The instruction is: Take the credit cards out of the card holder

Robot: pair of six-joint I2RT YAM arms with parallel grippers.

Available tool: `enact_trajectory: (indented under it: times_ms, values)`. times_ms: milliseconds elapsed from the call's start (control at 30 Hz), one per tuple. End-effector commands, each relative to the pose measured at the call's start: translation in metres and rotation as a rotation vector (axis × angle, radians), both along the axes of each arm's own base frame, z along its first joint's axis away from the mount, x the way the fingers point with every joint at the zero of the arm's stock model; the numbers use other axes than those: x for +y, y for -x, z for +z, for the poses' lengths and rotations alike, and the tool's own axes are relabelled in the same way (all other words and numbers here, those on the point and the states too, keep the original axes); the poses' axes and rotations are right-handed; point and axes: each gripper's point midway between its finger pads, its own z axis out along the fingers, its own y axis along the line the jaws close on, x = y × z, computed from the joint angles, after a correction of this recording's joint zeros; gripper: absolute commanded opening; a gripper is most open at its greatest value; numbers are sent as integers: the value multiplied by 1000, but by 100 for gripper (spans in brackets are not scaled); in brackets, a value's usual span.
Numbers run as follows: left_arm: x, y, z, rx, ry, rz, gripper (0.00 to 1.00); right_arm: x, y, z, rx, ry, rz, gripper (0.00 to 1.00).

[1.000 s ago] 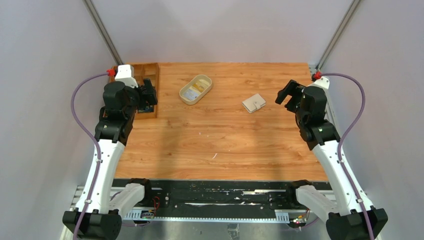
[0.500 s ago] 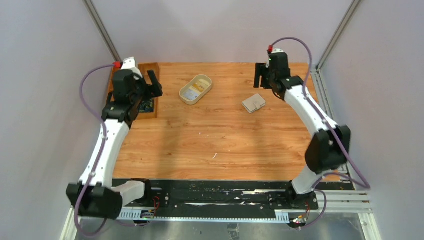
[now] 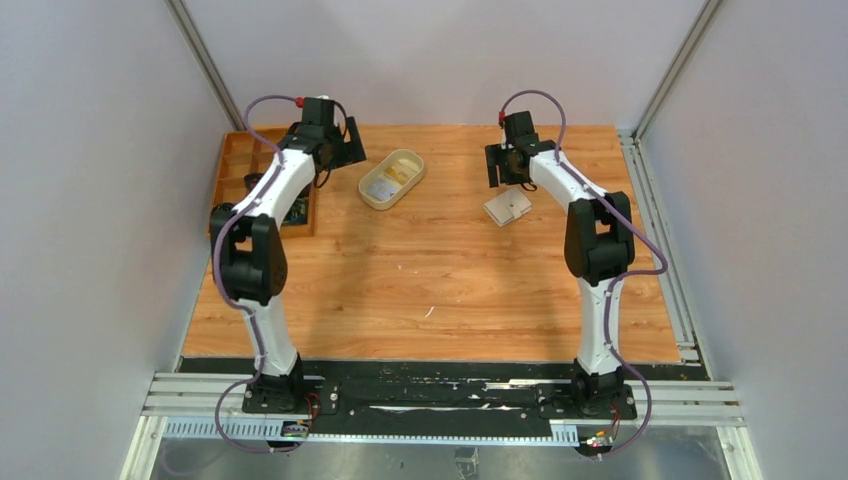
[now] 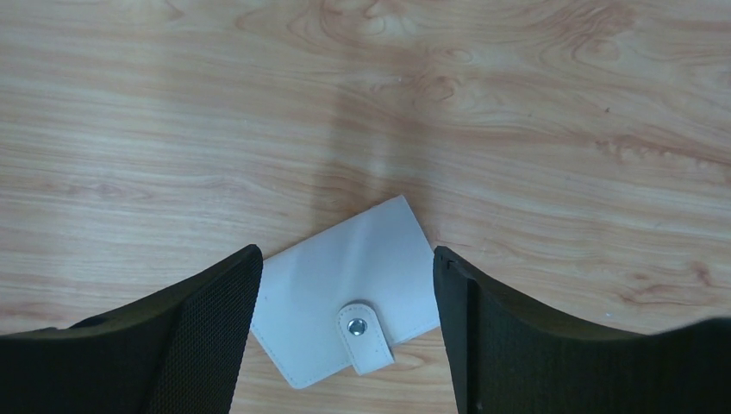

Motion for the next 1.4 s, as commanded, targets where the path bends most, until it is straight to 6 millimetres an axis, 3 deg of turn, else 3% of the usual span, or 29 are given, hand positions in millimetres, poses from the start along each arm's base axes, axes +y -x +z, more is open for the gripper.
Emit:
enact_trajectory:
  times_ms: [0,100,167,200,233,333,467,567,700,1067,1300,1367]
  values:
    - [-16,-43,-15,12,-28,-33,100,-8,-5,-15,21,-8,1,76]
    - [-18,-84,-10,-17,-64,-27,100,-13,-6,-27,17,-18,-16,76]
    - [-18,-103,-26,1,-85,-20,100,-14,-2,-34,29,-31,-34,76]
    - [-19,-117,-19,-29,-85,-14,100,-13,2,-38,38,-42,-40,76]
    - [-20,-126,-35,-18,-89,-8,100,-12,9,-45,54,-59,-46,76]
    - [-25,-147,-50,-62,-67,-1,100,-6,27,-62,94,-101,-40,76]
    - [-30,-159,-86,-37,-57,-3,100,3,53,-74,121,-138,-20,76]
    - [-41,-160,-100,-28,-52,-42,100,7,70,-80,136,-152,-11,76]
    - [-63,-158,-104,-34,-69,-122,100,14,84,-85,160,-165,0,76]
    - [-118,-136,-133,18,-56,-358,100,35,121,-85,192,-154,62,76]
    - [-141,-112,-135,43,-20,-463,100,52,160,-99,238,-159,77,76]
    - [-144,-109,-128,36,-3,-483,100,61,173,-104,249,-159,79,76]
